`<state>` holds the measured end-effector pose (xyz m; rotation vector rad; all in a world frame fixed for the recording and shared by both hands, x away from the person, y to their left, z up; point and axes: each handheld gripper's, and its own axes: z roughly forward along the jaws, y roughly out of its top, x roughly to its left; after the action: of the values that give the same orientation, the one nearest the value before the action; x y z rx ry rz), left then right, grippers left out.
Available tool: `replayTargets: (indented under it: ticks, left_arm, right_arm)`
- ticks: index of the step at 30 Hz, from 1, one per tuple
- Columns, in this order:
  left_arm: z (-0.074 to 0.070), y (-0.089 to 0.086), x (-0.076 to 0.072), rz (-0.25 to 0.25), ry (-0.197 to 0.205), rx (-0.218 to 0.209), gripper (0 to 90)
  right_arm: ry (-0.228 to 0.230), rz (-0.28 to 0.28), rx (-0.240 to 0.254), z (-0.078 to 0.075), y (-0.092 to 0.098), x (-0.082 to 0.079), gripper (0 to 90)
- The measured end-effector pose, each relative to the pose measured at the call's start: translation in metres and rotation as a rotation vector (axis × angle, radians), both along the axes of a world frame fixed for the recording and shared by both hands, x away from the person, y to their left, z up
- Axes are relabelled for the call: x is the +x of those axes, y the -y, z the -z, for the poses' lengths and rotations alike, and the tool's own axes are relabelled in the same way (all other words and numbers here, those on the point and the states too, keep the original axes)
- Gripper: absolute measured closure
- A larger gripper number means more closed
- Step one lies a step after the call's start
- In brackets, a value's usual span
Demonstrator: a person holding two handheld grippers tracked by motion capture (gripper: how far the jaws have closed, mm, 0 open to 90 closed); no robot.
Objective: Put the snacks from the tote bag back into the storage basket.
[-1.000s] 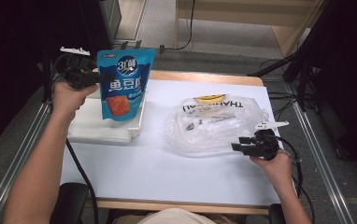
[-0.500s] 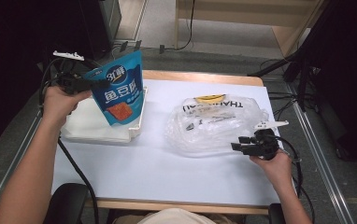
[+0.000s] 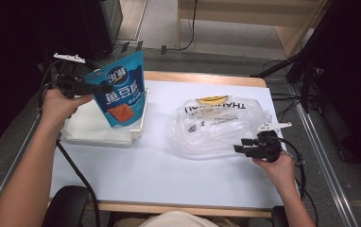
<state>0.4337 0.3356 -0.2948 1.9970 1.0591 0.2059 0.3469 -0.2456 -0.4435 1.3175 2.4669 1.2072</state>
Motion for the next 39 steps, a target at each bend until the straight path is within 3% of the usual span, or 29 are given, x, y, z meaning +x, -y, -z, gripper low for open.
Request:
replayTargets:
  ticks: [18,21,26,32,37,39]
  left_arm:
    - [0.001,-0.018,-0.023,-0.043,-0.038,0.052,52.0]
    - [0.002,-0.022,-0.029,-0.046,-0.049,0.061,55.5]
    - [0.004,-0.031,-0.037,-0.037,-0.073,0.048,69.4]
    - [0.001,-0.038,-0.049,-0.026,-0.032,0.033,88.1]
    - [0.0,-0.038,-0.054,-0.027,-0.03,0.056,90.0]
    - [-0.001,-0.04,-0.056,-0.032,-0.025,0.046,90.0]
  right_arm:
    - [-0.001,-0.018,0.002,0.0,-0.004,0.005,49.3]
    - [-0.003,-0.02,0.003,0.0,-0.005,0.006,49.4]
    - [0.0,-0.024,0.004,0.0,-0.006,0.008,49.4]
    - [-0.001,-0.031,0.005,0.0,-0.007,0.01,49.4]
    - [-0.001,-0.033,0.006,0.0,-0.008,0.011,49.4]
    - [0.0,-0.033,0.005,0.0,-0.008,0.011,49.4]
